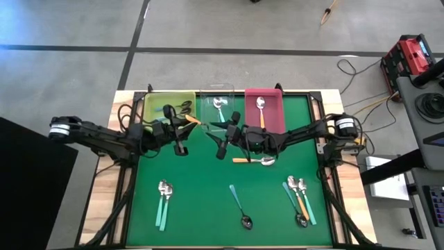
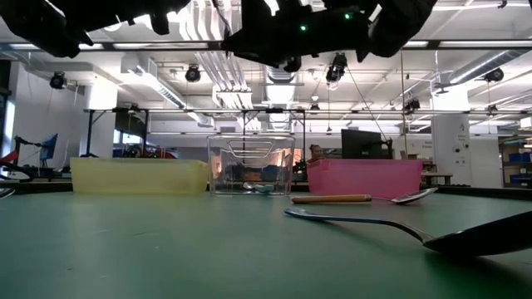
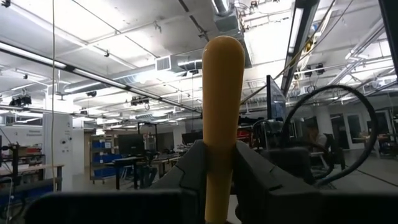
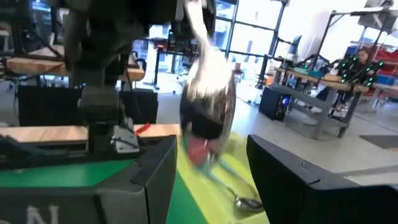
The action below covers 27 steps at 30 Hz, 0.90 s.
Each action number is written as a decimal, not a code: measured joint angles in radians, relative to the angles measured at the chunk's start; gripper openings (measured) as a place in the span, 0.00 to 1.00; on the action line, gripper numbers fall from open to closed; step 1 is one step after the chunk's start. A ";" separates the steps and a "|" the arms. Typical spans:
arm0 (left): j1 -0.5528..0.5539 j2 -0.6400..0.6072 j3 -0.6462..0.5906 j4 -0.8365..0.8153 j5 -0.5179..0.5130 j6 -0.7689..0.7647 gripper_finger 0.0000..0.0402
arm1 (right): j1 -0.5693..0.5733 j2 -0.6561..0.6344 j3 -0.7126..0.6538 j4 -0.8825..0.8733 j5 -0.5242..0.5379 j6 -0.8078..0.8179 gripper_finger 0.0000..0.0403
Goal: Sort silverware by color (type)
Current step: Put the yellow spoon into the red bin
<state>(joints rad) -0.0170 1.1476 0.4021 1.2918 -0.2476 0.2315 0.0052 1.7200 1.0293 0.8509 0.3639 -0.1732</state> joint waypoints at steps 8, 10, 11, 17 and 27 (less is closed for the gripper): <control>0.000 0.060 0.036 0.001 -0.007 -0.004 0.10 | -0.001 0.018 0.058 -0.008 0.006 -0.056 0.44; 0.000 0.067 0.039 0.001 -0.007 -0.005 0.10 | -0.001 0.017 0.058 -0.009 0.015 -0.057 0.41; 0.000 0.069 0.041 0.002 -0.007 -0.004 0.10 | -0.001 0.018 0.058 -0.009 0.027 -0.057 0.39; 0.000 0.073 0.041 0.000 -0.015 -0.004 0.10 | -0.002 0.017 0.056 -0.017 0.065 -0.064 0.18; 0.000 0.070 0.041 -0.015 -0.006 -0.005 0.14 | -0.002 0.011 0.056 -0.037 0.090 -0.059 0.03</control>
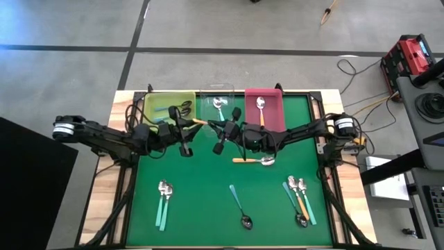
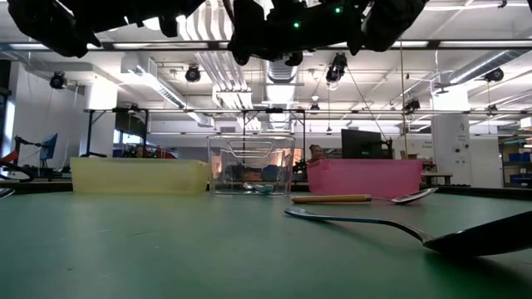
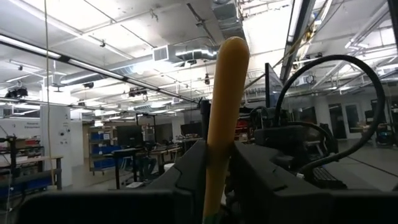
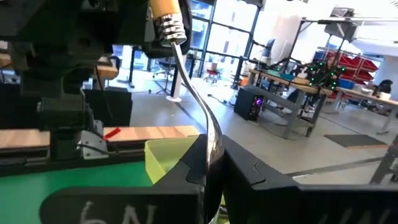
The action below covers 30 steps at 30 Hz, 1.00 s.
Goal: Sort silverware by color (type)
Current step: Put the yellow spoon into the red bin
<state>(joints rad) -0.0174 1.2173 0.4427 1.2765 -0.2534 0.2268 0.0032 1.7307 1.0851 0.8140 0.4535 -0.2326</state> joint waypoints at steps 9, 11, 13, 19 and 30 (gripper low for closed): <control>0.000 -0.053 0.000 -0.156 -0.028 0.000 0.34 | -0.004 -0.115 0.014 -0.333 0.045 0.047 0.03; 0.001 -0.072 0.000 -0.208 -0.043 0.000 0.41 | -0.006 -0.141 0.030 -0.432 0.044 0.065 0.03; 0.001 -0.090 0.000 -0.258 -0.091 0.009 0.49 | -0.007 -0.164 0.052 -0.545 0.044 0.084 0.03; 0.002 -0.158 0.002 -0.537 -0.240 0.095 0.63 | -0.019 -0.201 0.193 -1.026 0.040 0.186 0.03; 0.002 -0.168 0.005 -0.756 -0.078 0.096 0.66 | -0.077 -0.178 0.411 -1.705 -0.166 0.461 0.03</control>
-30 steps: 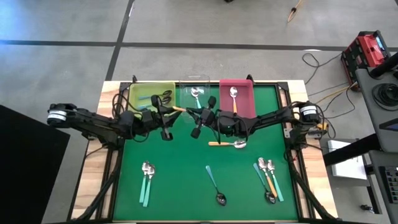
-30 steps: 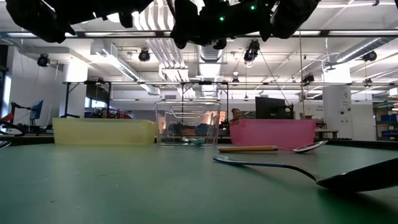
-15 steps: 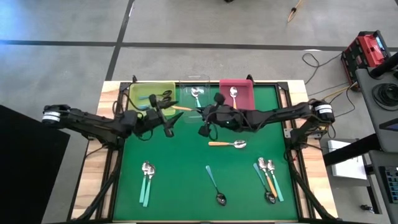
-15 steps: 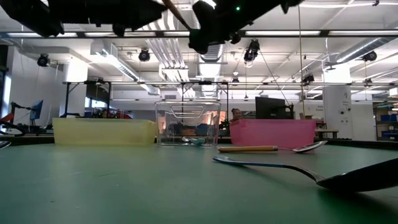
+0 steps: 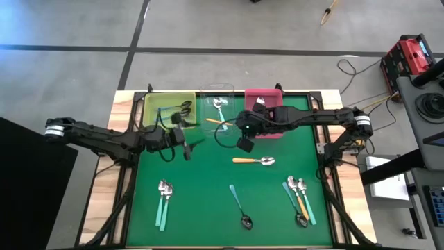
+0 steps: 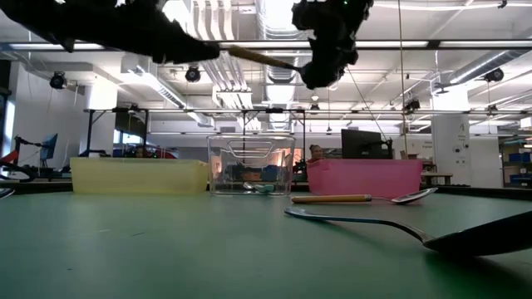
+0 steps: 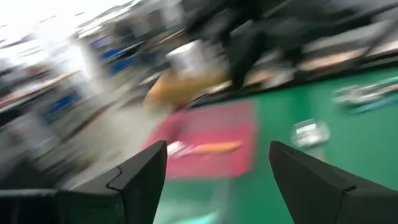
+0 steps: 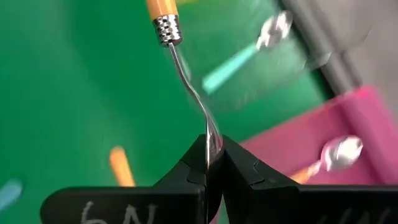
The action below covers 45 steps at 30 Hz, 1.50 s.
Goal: Sort silverware by color (type)
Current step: Put the yellow spoon into the red bin
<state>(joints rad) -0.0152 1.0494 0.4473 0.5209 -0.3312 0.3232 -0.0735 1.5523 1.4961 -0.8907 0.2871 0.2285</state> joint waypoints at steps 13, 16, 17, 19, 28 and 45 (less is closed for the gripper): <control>-0.001 0.251 0.113 0.156 0.184 -0.015 0.66 | -0.008 0.135 0.063 -0.281 -0.189 0.034 0.03; -0.001 0.336 0.169 0.098 0.185 -0.014 0.66 | -0.008 0.142 0.076 -0.299 -0.191 0.034 0.03; -0.001 0.359 0.181 0.078 0.184 -0.015 0.66 | -0.008 0.145 0.080 -0.307 -0.191 0.035 0.03; -0.001 0.418 0.215 0.065 0.184 -0.017 0.66 | -0.008 0.143 0.093 -0.314 -0.191 0.047 0.03; 0.002 0.591 0.309 0.045 0.105 -0.009 0.66 | -0.009 0.131 0.117 -0.347 -0.187 0.066 0.03; 0.000 0.580 0.378 0.001 0.109 0.034 0.66 | -0.008 0.136 0.117 -0.491 -0.194 0.113 0.03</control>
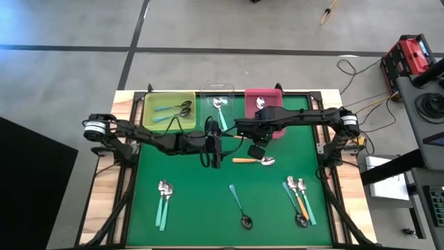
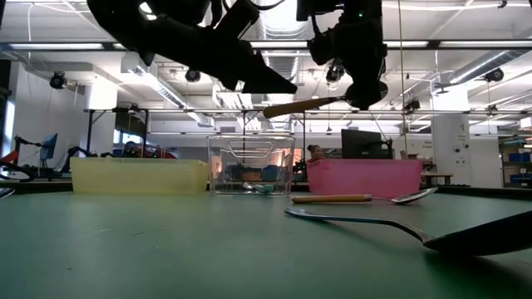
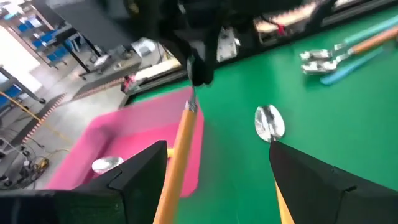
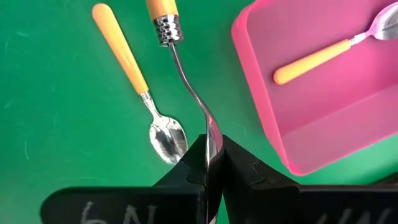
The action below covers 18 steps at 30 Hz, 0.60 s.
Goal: Sort silverware by color (type)
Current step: Put the yellow spoon into the red bin
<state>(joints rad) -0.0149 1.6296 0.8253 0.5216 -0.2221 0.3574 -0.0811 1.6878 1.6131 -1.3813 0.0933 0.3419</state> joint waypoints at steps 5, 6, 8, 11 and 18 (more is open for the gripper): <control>0.029 0.005 0.000 0.031 -0.006 -0.037 0.66 | 0.000 0.000 0.000 0.000 0.000 0.000 0.03; 0.035 0.005 0.000 0.036 -0.007 -0.042 0.66 | 0.000 0.000 0.000 0.001 0.000 0.000 0.03; 0.045 0.005 0.000 0.036 -0.006 -0.046 0.66 | 0.000 0.000 0.000 0.002 0.001 0.001 0.03; 0.053 0.014 0.000 0.048 0.037 -0.047 0.66 | 0.000 0.000 0.000 0.003 0.003 0.004 0.03; 0.054 0.085 -0.001 0.100 0.074 -0.052 0.65 | 0.000 0.000 0.000 0.003 0.003 0.004 0.03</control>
<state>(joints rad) 0.0395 1.7146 0.8242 0.6218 -0.1483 0.3050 -0.0811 1.6878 1.6127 -1.3785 0.0963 0.3454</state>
